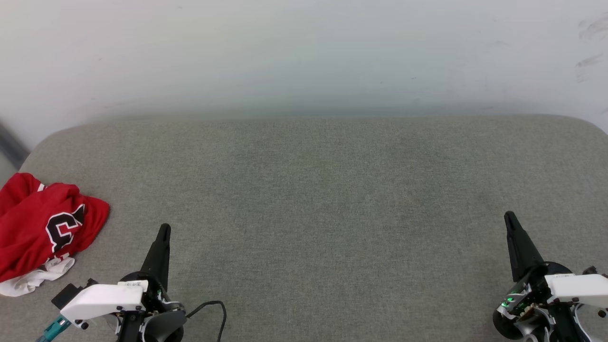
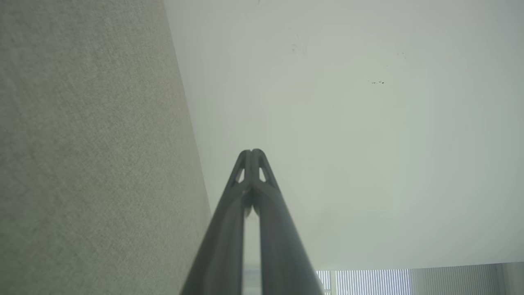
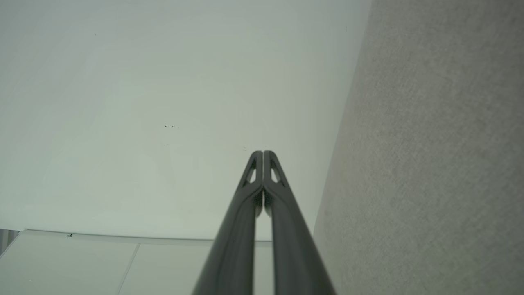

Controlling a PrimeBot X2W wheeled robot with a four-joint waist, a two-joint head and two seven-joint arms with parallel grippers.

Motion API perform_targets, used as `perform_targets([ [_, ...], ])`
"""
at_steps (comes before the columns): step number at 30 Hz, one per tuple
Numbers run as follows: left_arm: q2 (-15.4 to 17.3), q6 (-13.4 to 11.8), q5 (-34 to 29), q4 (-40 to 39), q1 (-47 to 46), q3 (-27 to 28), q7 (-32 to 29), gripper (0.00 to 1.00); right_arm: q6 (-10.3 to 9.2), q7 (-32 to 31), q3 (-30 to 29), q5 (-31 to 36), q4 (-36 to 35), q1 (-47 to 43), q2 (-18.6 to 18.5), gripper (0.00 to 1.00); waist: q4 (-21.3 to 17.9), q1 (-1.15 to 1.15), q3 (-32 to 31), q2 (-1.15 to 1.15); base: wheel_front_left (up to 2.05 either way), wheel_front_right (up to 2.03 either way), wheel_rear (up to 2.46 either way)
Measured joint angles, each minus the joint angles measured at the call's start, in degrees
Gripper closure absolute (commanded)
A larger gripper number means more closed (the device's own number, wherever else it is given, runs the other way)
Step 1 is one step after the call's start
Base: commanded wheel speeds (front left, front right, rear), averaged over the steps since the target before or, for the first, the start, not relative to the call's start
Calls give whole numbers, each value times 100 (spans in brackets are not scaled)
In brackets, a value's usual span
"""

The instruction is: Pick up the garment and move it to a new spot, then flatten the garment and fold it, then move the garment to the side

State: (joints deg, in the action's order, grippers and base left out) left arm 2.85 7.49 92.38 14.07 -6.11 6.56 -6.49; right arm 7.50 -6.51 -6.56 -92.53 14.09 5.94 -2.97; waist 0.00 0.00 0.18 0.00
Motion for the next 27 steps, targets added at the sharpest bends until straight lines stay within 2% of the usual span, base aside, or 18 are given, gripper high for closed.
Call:
perform_targets([
  [14, 0, 0, 0, 0, 0, 0, 0, 100, 0, 0, 0, -1, 0, 0, 0, 100, 0, 0, 0, 0, 0, 0, 0],
  [15, -1, 0, -1, 10, 3, -2, 1, 0, 0, 0, 0, -1, 8, -4, 0, 0, 0, 0, 0, 0, 0, 0, 0],
  [19, -18, -2, -1, 176, 172, -40, 14, 0, -2, 20, 9, -3, 168, -177, 9, 0, 0, 0, 0, 0, 0, 0, 0],
  [27, -20, -10, -2, 47, 201, -309, 240, 0, -2, 240, 137, 57, 41, -216, 15, 0, -2, 0, 6, 0, 0, 0, 0],
])
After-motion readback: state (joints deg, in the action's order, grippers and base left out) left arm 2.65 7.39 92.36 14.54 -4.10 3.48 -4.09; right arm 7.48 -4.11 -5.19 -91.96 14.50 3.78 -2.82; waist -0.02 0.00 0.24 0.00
